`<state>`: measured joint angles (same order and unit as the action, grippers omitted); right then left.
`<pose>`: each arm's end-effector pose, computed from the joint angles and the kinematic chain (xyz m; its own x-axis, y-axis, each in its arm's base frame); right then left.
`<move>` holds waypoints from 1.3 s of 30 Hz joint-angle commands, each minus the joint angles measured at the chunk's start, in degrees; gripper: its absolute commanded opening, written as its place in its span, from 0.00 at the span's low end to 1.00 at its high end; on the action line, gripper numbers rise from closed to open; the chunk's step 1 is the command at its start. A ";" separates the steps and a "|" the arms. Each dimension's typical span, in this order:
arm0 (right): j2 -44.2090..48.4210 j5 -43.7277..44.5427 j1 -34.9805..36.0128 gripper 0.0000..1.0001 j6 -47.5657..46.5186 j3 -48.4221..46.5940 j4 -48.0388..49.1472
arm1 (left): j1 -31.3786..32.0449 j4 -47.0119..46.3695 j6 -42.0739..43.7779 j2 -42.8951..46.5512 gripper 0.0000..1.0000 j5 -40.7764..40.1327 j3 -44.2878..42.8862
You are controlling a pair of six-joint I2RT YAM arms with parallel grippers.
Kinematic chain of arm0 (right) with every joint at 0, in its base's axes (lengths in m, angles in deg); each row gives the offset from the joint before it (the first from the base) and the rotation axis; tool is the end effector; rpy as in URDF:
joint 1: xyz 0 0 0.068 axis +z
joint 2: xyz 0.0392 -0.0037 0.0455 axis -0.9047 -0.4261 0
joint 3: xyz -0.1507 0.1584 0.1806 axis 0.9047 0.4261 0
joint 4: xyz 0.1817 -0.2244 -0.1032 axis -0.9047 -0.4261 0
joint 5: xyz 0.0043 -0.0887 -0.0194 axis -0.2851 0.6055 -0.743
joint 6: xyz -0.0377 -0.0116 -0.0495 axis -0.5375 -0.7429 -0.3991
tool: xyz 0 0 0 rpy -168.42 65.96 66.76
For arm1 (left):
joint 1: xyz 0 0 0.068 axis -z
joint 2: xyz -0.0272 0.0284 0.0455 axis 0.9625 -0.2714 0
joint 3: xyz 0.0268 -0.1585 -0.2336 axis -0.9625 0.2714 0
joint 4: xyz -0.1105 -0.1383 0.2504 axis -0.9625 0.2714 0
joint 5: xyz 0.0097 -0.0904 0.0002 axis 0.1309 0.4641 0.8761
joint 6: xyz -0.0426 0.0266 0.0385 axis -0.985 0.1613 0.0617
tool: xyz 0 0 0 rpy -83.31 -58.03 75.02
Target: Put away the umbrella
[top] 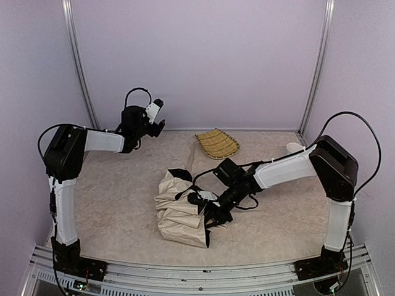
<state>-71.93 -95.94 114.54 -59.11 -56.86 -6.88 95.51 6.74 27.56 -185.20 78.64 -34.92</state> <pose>0.2460 0.3414 0.0956 -0.1526 -0.7219 -0.6749 -0.9393 -0.1063 0.3261 0.5357 -0.2048 0.1839 0.0701 0.5196 -0.8515 0.3037 0.8020 0.5144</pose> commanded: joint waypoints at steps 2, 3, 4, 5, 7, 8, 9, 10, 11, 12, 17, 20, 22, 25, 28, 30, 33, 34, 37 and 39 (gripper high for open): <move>-3.16 -2.49 -2.00 0.00 3.49 -0.10 -8.85 | 3.20 3.30 -6.84 24.43 0.84 4.69 16.41; -3.48 -3.39 -2.37 0.00 3.56 -0.54 -9.10 | 4.81 6.11 -6.73 28.65 0.82 6.03 21.29; -3.82 -4.21 -2.80 0.00 3.92 -0.85 -9.41 | 7.03 8.08 -6.37 32.56 0.78 6.83 25.03; -4.14 -4.88 -3.15 0.00 4.07 -1.19 -9.70 | 9.55 10.12 -5.81 36.06 0.74 7.46 28.10; -4.87 -6.23 -4.00 0.00 4.48 -2.06 -10.49 | 15.52 14.87 -4.95 42.24 0.67 9.04 33.87; -5.22 -6.77 -4.38 0.00 4.61 -2.55 -11.07 | 18.12 17.43 -4.82 45.24 0.65 12.10 36.04; -5.64 -7.79 -4.83 0.00 4.68 -2.97 -11.47 | 20.38 19.53 -5.25 47.94 0.65 14.65 38.17; -6.01 -9.01 -5.29 0.00 4.79 -3.39 -11.84 | 22.20 21.27 -5.98 50.38 0.65 17.03 39.74; -6.49 -10.19 -5.77 0.00 4.88 -3.83 -12.10 | 23.95 23.23 -6.29 52.73 0.66 19.68 41.07; -7.02 -11.33 -6.19 0.00 4.97 -4.41 -12.46 | 25.51 25.33 -6.02 54.65 0.68 21.69 42.32; -9.09 -13.75 -7.13 0.00 4.85 -6.89 -13.98 | 31.08 29.29 -1.39 60.51 0.84 25.39 49.59; -9.97 -14.27 -7.22 0.00 4.89 -7.44 -13.97 | 31.74 27.81 -0.27 57.18 0.88 25.71 50.73; -10.14 -14.48 -7.22 0.00 5.06 -7.45 -13.61 | 31.58 26.02 -0.04 53.33 0.88 25.26 50.11; -10.17 -14.56 -7.22 0.00 4.95 -7.16 -13.36 | 30.63 21.59 -0.67 47.09 0.85 23.46 48.61; -10.34 -14.40 -7.28 0.00 4.63 -7.10 -13.28 | 27.80 20.73 -3.74 41.55 0.74 27.87 45.47; -10.49 -14.58 -7.30 0.00 4.42 -7.09 -13.27 | 25.59 20.75 -5.57 38.61 0.63 32.58 44.09; -10.52 -15.06 -7.31 0.00 4.08 -7.35 -13.20 | 24.26 21.22 -6.30 35.63 0.44 35.77 43.03; -10.60 -15.26 -7.31 0.00 3.91 -7.38 -13.22 | 23.95 21.17 -6.63 34.91 0.37 36.34 42.84; -10.69 -16.23 -7.31 0.00 2.93 -7.49 -13.30 | 22.19 19.93 -9.43 32.89 0.24 39.39 41.16; -10.50 -17.28 -7.32 0.00 1.85 -7.42 -13.48 | 20.57 18.39 -11.91 30.84 0.17 40.22 39.81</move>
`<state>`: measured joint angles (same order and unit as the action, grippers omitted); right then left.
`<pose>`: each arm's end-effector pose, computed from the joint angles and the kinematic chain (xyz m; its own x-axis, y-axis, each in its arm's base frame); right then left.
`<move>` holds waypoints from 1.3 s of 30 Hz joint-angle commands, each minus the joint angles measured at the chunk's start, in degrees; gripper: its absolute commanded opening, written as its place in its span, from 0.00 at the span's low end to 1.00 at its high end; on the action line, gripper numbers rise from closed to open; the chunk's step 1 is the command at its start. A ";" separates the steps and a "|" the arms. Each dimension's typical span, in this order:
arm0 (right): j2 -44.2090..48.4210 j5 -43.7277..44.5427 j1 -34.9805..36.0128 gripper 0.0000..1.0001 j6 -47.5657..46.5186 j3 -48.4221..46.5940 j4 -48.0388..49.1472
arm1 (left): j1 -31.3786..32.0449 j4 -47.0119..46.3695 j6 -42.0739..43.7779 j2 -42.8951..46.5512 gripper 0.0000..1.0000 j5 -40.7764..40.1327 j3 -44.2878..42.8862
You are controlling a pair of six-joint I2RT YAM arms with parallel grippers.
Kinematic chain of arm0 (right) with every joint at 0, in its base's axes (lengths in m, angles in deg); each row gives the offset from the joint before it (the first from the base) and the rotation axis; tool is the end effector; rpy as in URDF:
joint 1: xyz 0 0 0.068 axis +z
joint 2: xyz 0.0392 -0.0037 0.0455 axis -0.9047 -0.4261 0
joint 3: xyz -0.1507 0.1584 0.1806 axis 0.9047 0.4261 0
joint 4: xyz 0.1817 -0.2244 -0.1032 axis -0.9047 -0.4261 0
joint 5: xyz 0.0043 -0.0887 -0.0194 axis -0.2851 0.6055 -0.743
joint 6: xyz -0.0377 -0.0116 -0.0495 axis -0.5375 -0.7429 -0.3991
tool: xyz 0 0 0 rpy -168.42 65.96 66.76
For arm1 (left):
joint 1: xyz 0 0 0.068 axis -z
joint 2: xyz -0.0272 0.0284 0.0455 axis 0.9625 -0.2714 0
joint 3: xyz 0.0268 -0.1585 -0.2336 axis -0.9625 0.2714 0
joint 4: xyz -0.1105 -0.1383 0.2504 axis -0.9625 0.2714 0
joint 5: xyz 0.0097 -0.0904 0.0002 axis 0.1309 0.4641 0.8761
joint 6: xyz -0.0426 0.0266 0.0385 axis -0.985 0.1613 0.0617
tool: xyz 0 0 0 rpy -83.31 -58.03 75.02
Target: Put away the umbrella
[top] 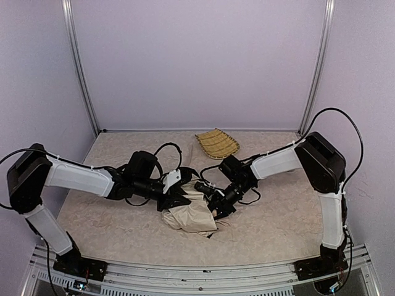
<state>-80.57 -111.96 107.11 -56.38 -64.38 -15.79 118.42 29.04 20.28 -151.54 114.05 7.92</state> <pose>0.2916 0.3216 0.0750 -0.4136 -0.6818 -0.6034 -0.7809 -0.0751 0.6202 0.2469 -0.2751 0.1408 -0.0442 0.5163 -0.8553 0.9913 0.1288 0.0265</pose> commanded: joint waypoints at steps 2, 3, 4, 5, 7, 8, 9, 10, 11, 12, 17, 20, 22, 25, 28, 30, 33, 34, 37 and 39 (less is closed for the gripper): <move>-1.24 -2.01 0.12 0.00 -2.01 0.56 -4.38 | -3.71 -2.98 -6.15 -5.70 0.06 4.18 -5.44; -0.88 -2.27 0.17 0.00 -2.34 0.88 -4.12 | -4.26 -1.51 -6.80 -7.15 0.01 3.62 -7.01; -0.57 -2.43 0.13 0.00 -2.59 1.07 -3.87 | -4.76 0.04 -7.33 -8.76 0.00 3.09 -8.53; -0.22 -2.76 0.16 0.00 -2.86 1.32 -3.78 | -5.37 2.29 -7.76 -10.78 0.00 2.80 -9.81; 0.23 -2.70 0.16 0.00 -2.98 1.60 -3.39 | -5.91 5.58 -8.17 -13.15 0.00 1.24 -11.65; 0.55 -2.21 0.13 0.00 -2.69 1.87 -2.84 | -5.86 7.58 -7.70 -14.16 0.00 -0.38 -12.75; 1.02 -1.46 0.08 0.00 -2.14 2.15 -1.99 | -5.80 9.65 -7.13 -14.97 0.00 -1.55 -13.07; 1.47 -0.63 0.05 0.00 -1.24 2.65 -0.73 | -5.81 11.46 -6.44 -15.66 0.00 -2.49 -13.50; 2.07 0.53 -0.07 0.00 0.08 3.26 1.09 | -5.84 12.98 -5.97 -16.24 0.00 -2.89 -13.66; 2.82 1.68 -0.24 0.00 1.90 3.95 3.29 | -5.83 14.68 -5.45 -16.73 0.00 -3.20 -13.76; 8.30 10.10 -2.55 0.19 13.24 8.39 14.27 | -5.31 18.46 -5.09 -18.99 0.00 1.01 -14.28; 13.88 14.90 -3.12 0.32 18.18 12.37 19.74 | -4.87 20.50 -4.42 -20.80 0.00 2.52 -15.71; 17.78 18.62 -3.07 0.37 20.54 15.23 21.86 | -4.78 22.83 -3.94 -22.95 0.00 3.81 -17.30; 21.79 23.56 -3.04 0.45 21.33 17.33 20.39 | -4.49 24.76 -3.36 -25.02 0.00 4.35 -19.20; 25.83 30.51 -3.04 0.48 20.62 18.34 16.83 | -4.03 25.64 -2.77 -25.89 0.00 4.32 -19.88; 28.64 34.71 -2.74 0.52 19.71 18.97 16.10 | -3.76 25.75 -2.50 -26.08 0.00 4.27 -19.99; 31.43 38.56 1.84 0.58 12.74 20.17 17.23 | -3.56 25.84 -2.18 -26.32 0.00 4.37 -20.13; 31.37 39.57 4.55 0.62 9.10 20.23 17.45 | -3.56 25.91 -2.10 -26.50 0.00 4.37 -20.20; 28.68 43.35 10.64 0.71 -0.20 18.58 17.82 | -3.56 26.12 -1.98 -26.56 0.00 4.46 -20.31; 25.41 45.66 12.50 0.85 -3.53 16.01 17.24 | -3.56 26.17 -1.86 -26.46 0.00 4.46 -20.29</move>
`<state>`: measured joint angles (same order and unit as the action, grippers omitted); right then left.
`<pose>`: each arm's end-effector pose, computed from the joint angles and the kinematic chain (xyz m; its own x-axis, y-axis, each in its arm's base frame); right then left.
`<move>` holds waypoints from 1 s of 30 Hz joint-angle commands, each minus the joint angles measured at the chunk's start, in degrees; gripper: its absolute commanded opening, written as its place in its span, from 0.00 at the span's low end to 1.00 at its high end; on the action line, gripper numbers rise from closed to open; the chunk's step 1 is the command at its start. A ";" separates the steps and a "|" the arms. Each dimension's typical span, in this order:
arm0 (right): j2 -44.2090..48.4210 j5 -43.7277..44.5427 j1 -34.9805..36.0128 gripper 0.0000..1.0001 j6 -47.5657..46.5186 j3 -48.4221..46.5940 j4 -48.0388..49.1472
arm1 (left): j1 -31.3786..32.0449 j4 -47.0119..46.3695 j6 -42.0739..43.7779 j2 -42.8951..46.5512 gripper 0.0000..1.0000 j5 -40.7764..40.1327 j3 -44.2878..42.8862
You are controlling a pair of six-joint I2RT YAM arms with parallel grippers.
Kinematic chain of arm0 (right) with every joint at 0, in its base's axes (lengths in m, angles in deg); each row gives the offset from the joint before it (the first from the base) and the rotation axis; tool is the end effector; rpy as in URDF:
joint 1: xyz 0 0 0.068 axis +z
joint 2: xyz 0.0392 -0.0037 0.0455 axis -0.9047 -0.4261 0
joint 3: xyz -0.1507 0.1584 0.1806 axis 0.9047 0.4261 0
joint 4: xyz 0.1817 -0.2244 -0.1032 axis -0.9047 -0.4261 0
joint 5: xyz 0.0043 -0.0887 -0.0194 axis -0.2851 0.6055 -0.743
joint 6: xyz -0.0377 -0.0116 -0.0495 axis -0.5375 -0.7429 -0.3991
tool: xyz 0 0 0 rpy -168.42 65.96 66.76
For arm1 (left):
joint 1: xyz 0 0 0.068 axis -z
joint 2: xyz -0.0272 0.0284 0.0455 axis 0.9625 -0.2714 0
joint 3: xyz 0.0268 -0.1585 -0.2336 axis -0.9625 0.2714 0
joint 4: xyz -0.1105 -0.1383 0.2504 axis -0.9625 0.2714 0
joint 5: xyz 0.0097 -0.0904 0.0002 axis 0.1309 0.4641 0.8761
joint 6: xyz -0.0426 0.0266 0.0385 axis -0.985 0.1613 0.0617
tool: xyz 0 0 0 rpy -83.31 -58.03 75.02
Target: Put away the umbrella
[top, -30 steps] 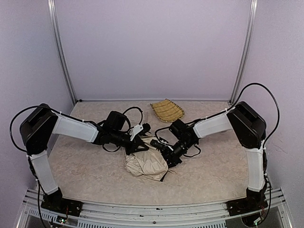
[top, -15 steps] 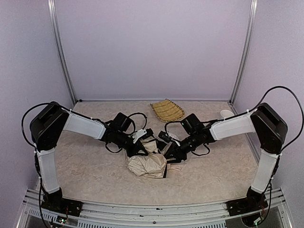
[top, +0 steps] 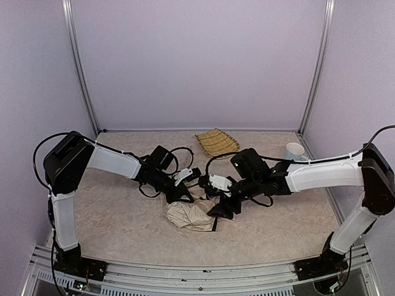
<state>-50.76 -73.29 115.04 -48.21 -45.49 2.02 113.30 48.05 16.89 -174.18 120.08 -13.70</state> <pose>0.2320 0.3048 0.1749 -0.1704 -0.6461 -0.7440 -0.9721 0.2340 0.0194 0.3223 -0.2995 0.0843 -0.3555 0.6389 -0.6822 0.9333 0.2034 -0.2958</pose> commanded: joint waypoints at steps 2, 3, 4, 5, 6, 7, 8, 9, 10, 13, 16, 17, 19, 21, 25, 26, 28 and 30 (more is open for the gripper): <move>-7.95 9.33 5.30 0.99 -14.23 -5.52 -1.51 | 1.56 7.19 1.66 -3.75 0.00 -1.51 1.20; -9.64 10.53 5.44 1.00 -15.46 -6.65 -1.87 | 1.56 7.40 1.80 -3.77 0.00 -1.41 1.13; -11.25 11.39 5.59 1.00 -16.68 -7.77 -2.50 | 1.56 7.50 1.90 -3.89 0.00 -1.32 1.01; -12.86 12.57 5.75 1.00 -17.94 -8.85 -3.03 | 1.56 7.60 1.96 -4.04 0.00 -1.33 0.88; -14.19 14.00 5.78 1.00 -18.83 -9.69 -3.13 | 1.56 7.75 2.06 -4.16 0.01 -1.31 0.76; -15.59 15.14 5.79 1.00 -19.51 -10.47 -3.23 | 1.56 7.90 2.10 -4.30 0.01 -1.23 0.60; -17.24 15.71 5.79 0.98 -20.28 -11.34 -3.76 | 1.56 8.09 2.29 -4.48 0.01 -1.10 0.48; -18.20 15.64 5.74 0.96 -21.08 -12.11 -4.18 | 1.56 8.17 2.36 -4.60 0.01 -1.01 0.37; -19.30 15.18 5.74 0.93 -21.61 -12.95 -4.90 | 1.56 8.30 2.52 -4.69 0.01 -0.94 0.29; -22.14 13.09 5.79 0.79 -21.80 -15.64 -8.20 | 1.49 8.60 2.90 -4.95 0.03 -0.54 0.02; -23.63 12.18 5.80 0.61 -21.24 -16.45 -9.95 | 1.11 9.02 3.56 -4.91 0.05 0.17 -0.27; -23.89 12.17 5.78 0.56 -21.09 -16.41 -10.25 | 0.88 9.01 3.71 -4.69 0.07 0.38 -0.30; -24.12 12.15 5.76 0.48 -20.72 -16.33 -10.93 | 0.06 8.23 3.12 -3.83 0.18 0.76 -0.20; -24.07 12.23 5.80 0.34 -20.13 -16.37 -11.44 | -1.39 5.56 1.14 -1.98 0.37 1.59 0.32; -22.26 10.77 5.08 0.08 -18.40 -16.30 -11.37 | -5.04 -11.71 -7.39 5.36 0.60 3.73 5.39; -21.62 10.05 4.74 0.06 -17.83 -16.39 -11.25 | -5.91 -17.05 -9.78 7.43 0.71 4.06 7.56; -19.68 8.37 3.56 0.01 -16.48 -16.48 -10.74 | -7.40 -26.54 -13.90 11.75 0.76 4.06 11.49; -17.40 6.19 1.78 0.00 -14.81 -16.44 -9.70 | -8.51 -34.70 -17.02 16.64 0.77 2.69 15.18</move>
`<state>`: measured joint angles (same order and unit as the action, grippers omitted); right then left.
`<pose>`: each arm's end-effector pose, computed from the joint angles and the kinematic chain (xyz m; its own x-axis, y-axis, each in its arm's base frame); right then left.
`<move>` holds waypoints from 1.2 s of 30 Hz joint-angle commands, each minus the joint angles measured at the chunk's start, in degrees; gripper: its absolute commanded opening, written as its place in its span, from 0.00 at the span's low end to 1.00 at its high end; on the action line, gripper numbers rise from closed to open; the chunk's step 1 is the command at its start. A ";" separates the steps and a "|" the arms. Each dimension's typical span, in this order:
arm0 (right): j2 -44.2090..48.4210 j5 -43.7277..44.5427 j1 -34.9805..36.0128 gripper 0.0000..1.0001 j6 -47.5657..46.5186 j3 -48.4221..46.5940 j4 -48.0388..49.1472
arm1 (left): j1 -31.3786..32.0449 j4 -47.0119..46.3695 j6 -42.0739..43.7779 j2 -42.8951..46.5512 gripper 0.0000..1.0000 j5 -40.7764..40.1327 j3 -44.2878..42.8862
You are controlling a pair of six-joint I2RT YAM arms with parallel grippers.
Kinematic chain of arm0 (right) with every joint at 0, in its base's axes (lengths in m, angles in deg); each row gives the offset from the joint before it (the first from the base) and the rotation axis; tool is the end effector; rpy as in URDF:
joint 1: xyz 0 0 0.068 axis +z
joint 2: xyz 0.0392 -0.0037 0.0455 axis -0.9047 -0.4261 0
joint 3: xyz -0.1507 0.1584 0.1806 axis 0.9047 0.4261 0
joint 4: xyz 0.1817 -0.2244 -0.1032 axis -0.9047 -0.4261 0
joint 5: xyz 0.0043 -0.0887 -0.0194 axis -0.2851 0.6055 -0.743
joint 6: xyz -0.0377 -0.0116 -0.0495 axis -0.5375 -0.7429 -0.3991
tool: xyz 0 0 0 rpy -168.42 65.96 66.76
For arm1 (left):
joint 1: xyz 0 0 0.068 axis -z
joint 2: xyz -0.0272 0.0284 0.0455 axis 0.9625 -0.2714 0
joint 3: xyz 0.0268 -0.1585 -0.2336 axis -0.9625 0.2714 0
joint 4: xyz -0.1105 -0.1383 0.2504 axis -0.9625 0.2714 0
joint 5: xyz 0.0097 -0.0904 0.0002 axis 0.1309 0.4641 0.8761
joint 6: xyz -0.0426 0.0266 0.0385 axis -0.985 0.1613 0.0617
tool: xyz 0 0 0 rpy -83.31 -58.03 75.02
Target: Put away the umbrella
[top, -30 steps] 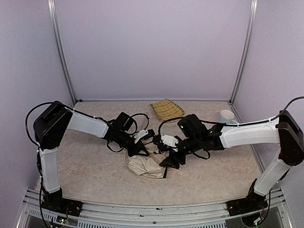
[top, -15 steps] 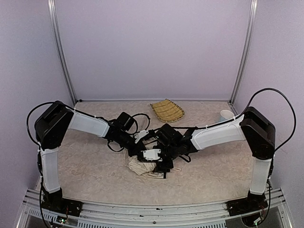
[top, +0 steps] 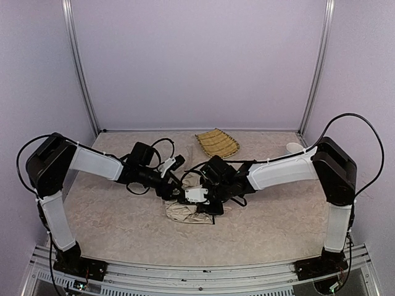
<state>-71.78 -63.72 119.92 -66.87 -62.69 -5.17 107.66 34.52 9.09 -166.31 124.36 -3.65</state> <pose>0.2530 0.3782 0.1196 0.1253 -0.8346 -0.5365 -0.9783 -0.0139 -0.2069 0.3267 -0.2543 0.1051 -0.4178 0.4653 -0.7804 0.9061 0.2762 -0.3204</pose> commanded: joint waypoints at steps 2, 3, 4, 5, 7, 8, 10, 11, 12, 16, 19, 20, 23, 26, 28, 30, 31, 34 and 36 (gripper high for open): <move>6.73 -6.21 -5.12 0.00 5.74 0.96 -1.15 | -3.37 -26.62 -9.79 12.57 0.77 -3.92 8.55; 7.72 -8.24 -6.21 0.00 6.78 1.17 -0.16 | -3.53 -28.04 -9.36 14.19 0.78 -5.18 10.07; 9.17 -10.21 -7.45 0.00 7.91 1.63 0.96 | -3.65 -28.78 -8.71 15.45 0.78 -6.25 11.14; 11.27 -12.45 -8.81 0.00 9.11 2.04 2.39 | -3.66 -28.85 -7.99 16.62 0.78 -7.12 11.97; 14.14 -19.14 -11.78 0.00 11.92 3.25 5.64 | -3.70 -28.14 -6.75 18.10 0.77 -8.16 13.10; 15.59 -22.06 -13.35 0.00 13.57 3.95 7.69 | -3.69 -27.68 -6.11 18.64 0.77 -8.42 13.54; 18.01 -26.98 -16.07 0.00 16.74 5.47 11.51 | -3.59 -27.26 -4.78 19.63 0.76 -8.52 14.64; 19.06 -29.17 -17.18 0.00 18.11 6.17 13.24 | -3.51 -27.34 -4.02 20.16 0.76 -8.45 15.29; 19.94 -30.96 -18.04 0.00 19.24 6.65 14.57 | -3.50 -27.64 -3.32 20.60 0.76 -8.22 16.03; 21.72 -33.61 -19.70 0.00 21.03 6.98 16.00 | -2.55 -26.75 0.21 20.68 0.76 -8.12 16.05; 22.28 -34.30 -19.71 0.00 20.88 6.63 15.66 | -1.14 -24.80 2.34 19.30 0.75 -9.98 14.32; 22.44 -34.55 -19.79 0.00 21.04 6.50 15.75 | -0.69 -24.25 2.81 18.69 0.73 -10.06 13.73; 22.74 -34.22 -20.04 0.00 22.19 5.83 16.21 | 1.98 -21.87 4.85 16.59 0.56 -10.04 11.35; 22.75 -32.19 -20.30 0.00 24.27 5.25 17.75 | 4.91 -21.50 6.39 14.80 0.23 -8.36 9.49; 22.54 -30.72 -20.29 0.00 24.93 4.72 18.28 | 6.44 -23.41 5.88 13.83 0.01 -7.04 8.98; 22.16 -28.87 -20.33 0.00 25.79 3.95 18.92 | 7.56 -26.38 3.57 12.86 0.00 -6.08 8.62; 21.83 -27.70 -20.33 0.00 26.41 3.66 19.57 | 7.97 -28.07 2.20 12.31 0.00 -5.66 8.39; 20.98 -24.57 -20.28 0.00 30.54 4.14 24.42 | 9.02 -34.11 -3.21 10.10 0.00 -5.47 7.15; 20.22 -23.87 -20.06 0.00 33.07 4.91 28.99 | 9.53 -36.90 -6.75 7.95 0.00 -5.97 4.87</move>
<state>-51.65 -88.81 98.87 -41.04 -56.33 8.29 114.37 6.98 8.94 -154.95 115.60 5.99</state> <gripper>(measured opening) 0.150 0.043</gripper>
